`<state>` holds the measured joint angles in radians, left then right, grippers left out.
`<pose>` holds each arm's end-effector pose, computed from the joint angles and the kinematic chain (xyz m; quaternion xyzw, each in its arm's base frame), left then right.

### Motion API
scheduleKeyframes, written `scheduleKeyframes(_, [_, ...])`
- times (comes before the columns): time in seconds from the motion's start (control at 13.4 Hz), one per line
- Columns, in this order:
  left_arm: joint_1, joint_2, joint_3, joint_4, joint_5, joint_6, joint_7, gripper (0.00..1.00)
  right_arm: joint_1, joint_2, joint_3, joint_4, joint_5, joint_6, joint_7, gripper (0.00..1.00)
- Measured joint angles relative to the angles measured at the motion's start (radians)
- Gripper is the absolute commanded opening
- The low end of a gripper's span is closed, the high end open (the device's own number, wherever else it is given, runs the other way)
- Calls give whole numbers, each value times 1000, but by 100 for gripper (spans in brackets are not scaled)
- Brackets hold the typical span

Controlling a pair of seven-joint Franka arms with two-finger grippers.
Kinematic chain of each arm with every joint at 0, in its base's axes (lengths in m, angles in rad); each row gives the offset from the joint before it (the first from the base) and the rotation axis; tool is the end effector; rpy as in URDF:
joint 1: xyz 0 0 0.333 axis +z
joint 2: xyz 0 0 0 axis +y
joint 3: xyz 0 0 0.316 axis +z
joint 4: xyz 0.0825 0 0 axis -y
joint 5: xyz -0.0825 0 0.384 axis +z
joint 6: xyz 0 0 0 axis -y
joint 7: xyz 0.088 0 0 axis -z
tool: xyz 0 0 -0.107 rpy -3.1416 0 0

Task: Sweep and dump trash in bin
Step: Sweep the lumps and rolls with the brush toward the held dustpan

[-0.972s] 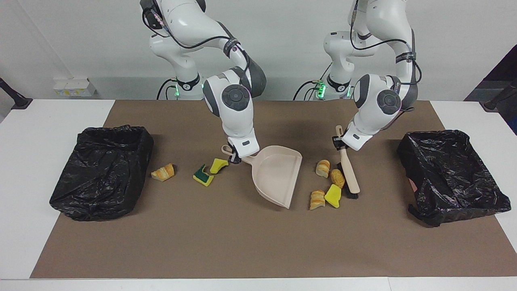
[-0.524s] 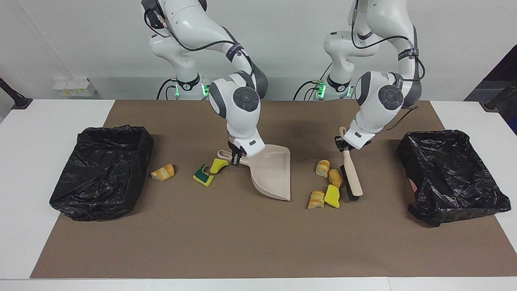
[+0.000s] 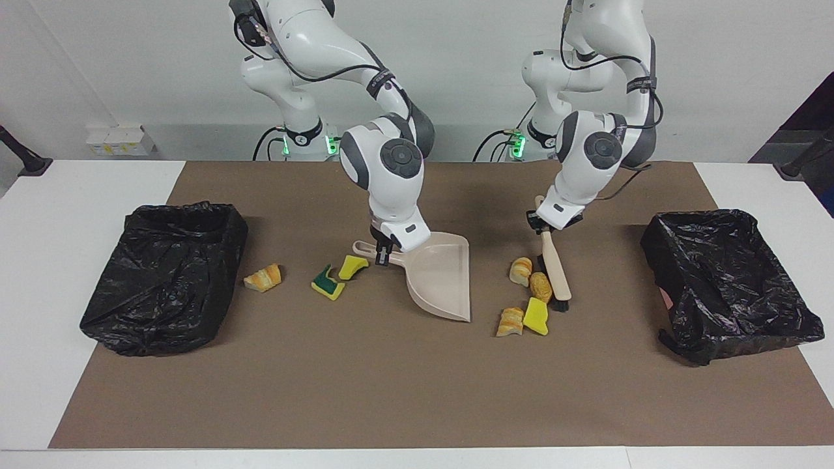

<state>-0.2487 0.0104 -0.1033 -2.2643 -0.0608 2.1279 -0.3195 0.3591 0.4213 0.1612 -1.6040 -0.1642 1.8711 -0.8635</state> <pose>0.4716 -0.1761 0.3439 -0.9970 -0.0017 0.0775 0.0005 0.5816 0.3050 0.3771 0.7507 0.6551 -0.0799 0.0299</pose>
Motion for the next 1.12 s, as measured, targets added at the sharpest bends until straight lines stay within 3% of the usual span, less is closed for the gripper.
scheduleKeyframes(0.67, [-275, 0, -7, 12, -227, 109, -158, 0, 0, 0, -1, 0, -1, 13, 0, 0])
scheduleKeyframes(0.9, [-277, -8, 8, 64, -218, 49, -139, 0, 0, 0, -1, 0, -1, 15, 0, 0])
scheduleKeyframes(1.12, [-197, -9, 22, 135, -40, -47, -44, 0, 0, 0, -1, 0, -1, 15, 0, 0])
